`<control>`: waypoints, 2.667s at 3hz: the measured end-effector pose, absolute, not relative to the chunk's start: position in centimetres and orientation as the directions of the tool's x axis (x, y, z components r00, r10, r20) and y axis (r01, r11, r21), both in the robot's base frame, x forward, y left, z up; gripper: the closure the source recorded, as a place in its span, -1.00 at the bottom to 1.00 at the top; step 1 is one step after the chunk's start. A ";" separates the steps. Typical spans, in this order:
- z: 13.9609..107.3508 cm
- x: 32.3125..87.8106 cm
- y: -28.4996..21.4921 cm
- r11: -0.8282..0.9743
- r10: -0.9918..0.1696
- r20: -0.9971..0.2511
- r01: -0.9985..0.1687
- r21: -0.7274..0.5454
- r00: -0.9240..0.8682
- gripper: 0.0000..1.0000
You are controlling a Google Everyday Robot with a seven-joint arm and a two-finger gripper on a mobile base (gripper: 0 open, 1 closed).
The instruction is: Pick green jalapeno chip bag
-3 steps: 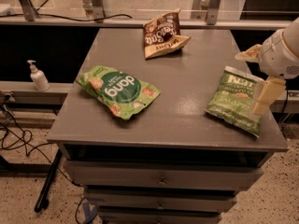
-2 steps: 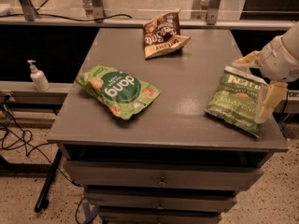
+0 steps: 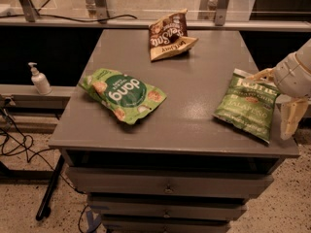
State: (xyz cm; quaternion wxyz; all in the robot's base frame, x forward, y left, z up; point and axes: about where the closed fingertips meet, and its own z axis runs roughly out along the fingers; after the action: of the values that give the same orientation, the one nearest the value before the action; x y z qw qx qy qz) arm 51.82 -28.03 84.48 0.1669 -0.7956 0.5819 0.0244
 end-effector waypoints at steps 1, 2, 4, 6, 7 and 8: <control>83.4 52.1 -28.0 -0.291 -0.918 -0.197 -0.923 -0.253 0.343 -0.65; 83.1 52.6 -27.7 -0.274 -0.926 -0.185 -0.925 -0.264 0.328 -0.19; 83.7 52.7 -27.7 -0.271 -0.928 -0.184 -0.925 -0.266 0.325 0.73; 84.2 52.7 -27.7 -0.271 -0.928 -0.184 -0.925 -0.266 0.325 1.00; 85.2 53.3 -26.1 -0.199 -0.939 -0.225 -0.944 -0.262 0.260 1.00; 89.0 55.1 -23.5 -0.042 -0.937 -0.322 -0.960 -0.278 0.134 1.00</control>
Offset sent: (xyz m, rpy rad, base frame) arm 0.0130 0.0040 -0.0141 -0.0482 -0.0592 -0.0332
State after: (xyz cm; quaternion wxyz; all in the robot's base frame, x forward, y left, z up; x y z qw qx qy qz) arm 55.10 -23.54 89.01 0.2166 -0.7213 0.6573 0.0258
